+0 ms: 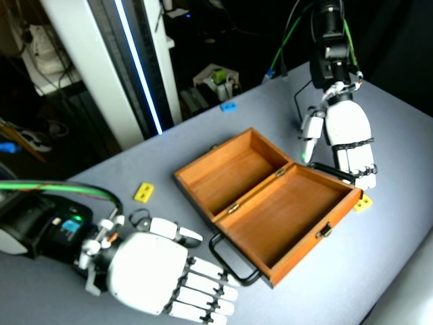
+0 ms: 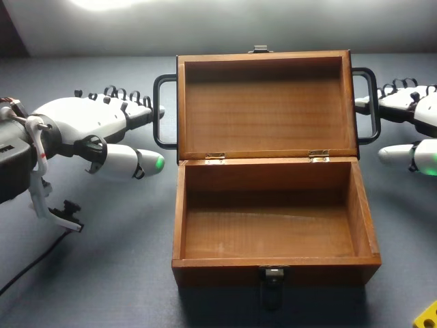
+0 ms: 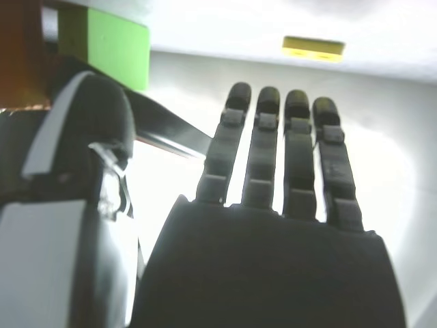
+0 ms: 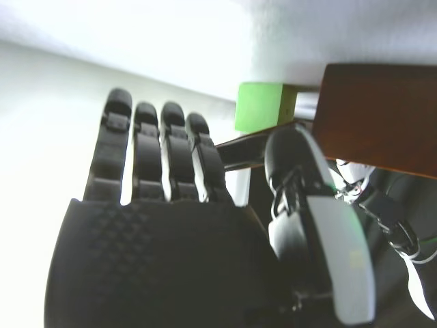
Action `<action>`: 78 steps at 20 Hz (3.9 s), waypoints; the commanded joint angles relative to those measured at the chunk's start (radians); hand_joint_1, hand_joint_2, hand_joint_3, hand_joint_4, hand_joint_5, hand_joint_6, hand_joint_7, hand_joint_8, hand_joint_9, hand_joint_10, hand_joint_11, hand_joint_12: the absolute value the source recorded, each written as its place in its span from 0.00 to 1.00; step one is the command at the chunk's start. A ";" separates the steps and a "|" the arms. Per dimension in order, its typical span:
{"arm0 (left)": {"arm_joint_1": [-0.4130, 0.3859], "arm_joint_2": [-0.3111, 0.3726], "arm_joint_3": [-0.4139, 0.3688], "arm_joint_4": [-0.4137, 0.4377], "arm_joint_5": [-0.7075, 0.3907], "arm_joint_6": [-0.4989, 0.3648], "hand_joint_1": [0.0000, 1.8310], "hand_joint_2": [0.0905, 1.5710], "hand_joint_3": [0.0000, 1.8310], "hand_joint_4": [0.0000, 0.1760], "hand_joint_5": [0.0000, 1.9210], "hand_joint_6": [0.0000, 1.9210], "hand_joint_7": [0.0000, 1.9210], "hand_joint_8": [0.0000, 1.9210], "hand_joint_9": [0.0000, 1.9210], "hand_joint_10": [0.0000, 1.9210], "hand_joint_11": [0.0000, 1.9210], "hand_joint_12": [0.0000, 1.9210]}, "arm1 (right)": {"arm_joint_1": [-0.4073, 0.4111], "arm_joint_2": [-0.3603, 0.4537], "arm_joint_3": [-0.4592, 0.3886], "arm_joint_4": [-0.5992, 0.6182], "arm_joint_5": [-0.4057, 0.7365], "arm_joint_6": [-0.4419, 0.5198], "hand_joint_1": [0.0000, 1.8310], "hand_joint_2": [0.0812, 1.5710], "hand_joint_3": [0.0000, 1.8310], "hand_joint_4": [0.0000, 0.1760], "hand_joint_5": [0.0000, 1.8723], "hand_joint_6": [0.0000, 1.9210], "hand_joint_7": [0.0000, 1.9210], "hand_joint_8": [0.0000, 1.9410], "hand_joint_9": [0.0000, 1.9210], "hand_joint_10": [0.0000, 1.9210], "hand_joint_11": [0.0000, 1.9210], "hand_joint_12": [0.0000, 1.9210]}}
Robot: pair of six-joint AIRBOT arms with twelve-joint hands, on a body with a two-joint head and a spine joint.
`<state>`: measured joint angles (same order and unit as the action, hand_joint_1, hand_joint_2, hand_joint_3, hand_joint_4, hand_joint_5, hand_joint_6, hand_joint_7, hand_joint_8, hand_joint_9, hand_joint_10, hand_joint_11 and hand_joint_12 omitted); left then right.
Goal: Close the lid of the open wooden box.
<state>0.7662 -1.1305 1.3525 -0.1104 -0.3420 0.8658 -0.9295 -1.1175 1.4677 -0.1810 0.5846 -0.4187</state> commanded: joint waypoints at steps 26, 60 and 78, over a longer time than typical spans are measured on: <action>-0.005 0.097 -0.134 0.054 -0.280 -0.003 0.00 0.78 0.00 0.00 0.00 0.00 0.00 0.00 0.01 0.00 0.00 0.00 | 0.036 0.038 -0.053 -0.017 0.159 0.043 0.21 0.86 0.00 0.00 0.03 0.00 0.03 0.00 0.00 0.00 0.03 0.00; 0.128 0.208 -0.275 -0.001 -0.503 -0.019 0.00 0.89 0.01 0.00 0.01 0.00 0.01 0.00 0.03 0.01 0.01 0.01 | -0.008 0.239 -0.329 -0.170 0.451 0.043 0.46 0.66 0.01 0.22 0.00 0.00 0.00 0.00 0.00 0.00 0.01 0.00; 0.291 0.279 -0.375 -0.088 -0.688 -0.029 0.00 0.91 0.00 0.00 0.06 0.00 0.05 0.00 0.06 0.00 0.05 0.03 | 0.001 0.246 -0.400 -0.447 0.520 0.195 0.45 0.71 0.00 0.00 0.02 0.00 0.00 0.00 0.00 0.00 0.00 0.00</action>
<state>1.0637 -0.8505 0.9771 -0.1955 -0.9066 0.8406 -0.9394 -0.8654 1.0725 -0.6685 0.9974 -0.2306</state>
